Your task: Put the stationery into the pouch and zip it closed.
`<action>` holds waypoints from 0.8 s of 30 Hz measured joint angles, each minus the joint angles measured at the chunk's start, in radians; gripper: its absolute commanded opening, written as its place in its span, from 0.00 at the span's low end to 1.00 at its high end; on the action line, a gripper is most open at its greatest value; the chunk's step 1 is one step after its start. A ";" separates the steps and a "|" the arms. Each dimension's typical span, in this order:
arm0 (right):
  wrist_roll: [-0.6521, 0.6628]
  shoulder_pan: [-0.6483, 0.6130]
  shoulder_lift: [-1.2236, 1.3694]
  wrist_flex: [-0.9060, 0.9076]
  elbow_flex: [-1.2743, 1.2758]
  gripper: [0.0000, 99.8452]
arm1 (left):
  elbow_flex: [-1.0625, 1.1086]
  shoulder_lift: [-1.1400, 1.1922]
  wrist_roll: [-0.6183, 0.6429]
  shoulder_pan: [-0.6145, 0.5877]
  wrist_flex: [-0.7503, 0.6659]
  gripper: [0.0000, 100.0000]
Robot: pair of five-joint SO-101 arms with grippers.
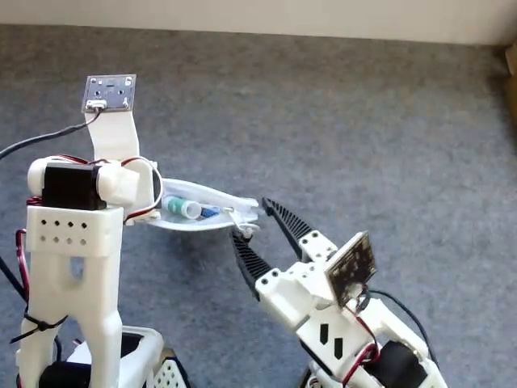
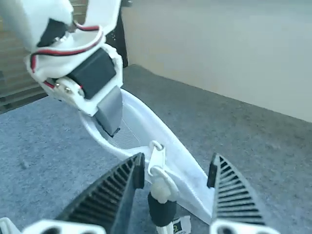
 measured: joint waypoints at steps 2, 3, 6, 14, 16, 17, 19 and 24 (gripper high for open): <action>-0.018 0.008 0.000 0.020 0.000 0.20 | 0.000 0.000 0.000 -0.002 0.000 0.01; -0.018 0.009 0.000 0.037 0.000 0.20 | 0.000 0.000 0.000 -0.002 0.000 0.01; -0.018 0.009 -0.006 0.055 0.017 0.20 | 0.000 0.000 0.000 -0.003 0.000 0.01; 0.008 0.009 0.005 -0.115 0.219 0.20 | 0.000 0.000 0.000 -0.003 0.000 0.01; 0.009 0.011 0.006 -0.127 0.239 0.19 | 0.003 0.000 0.000 -0.003 0.000 0.01; 0.009 0.011 0.006 -0.132 0.242 0.17 | 0.008 0.000 0.000 -0.003 0.000 0.01; 0.009 0.012 0.006 -0.132 0.242 0.11 | 0.012 0.000 0.000 -0.003 0.000 0.01; 0.011 0.031 0.005 -0.132 0.242 0.07 | 0.015 0.000 0.000 -0.011 -0.006 0.01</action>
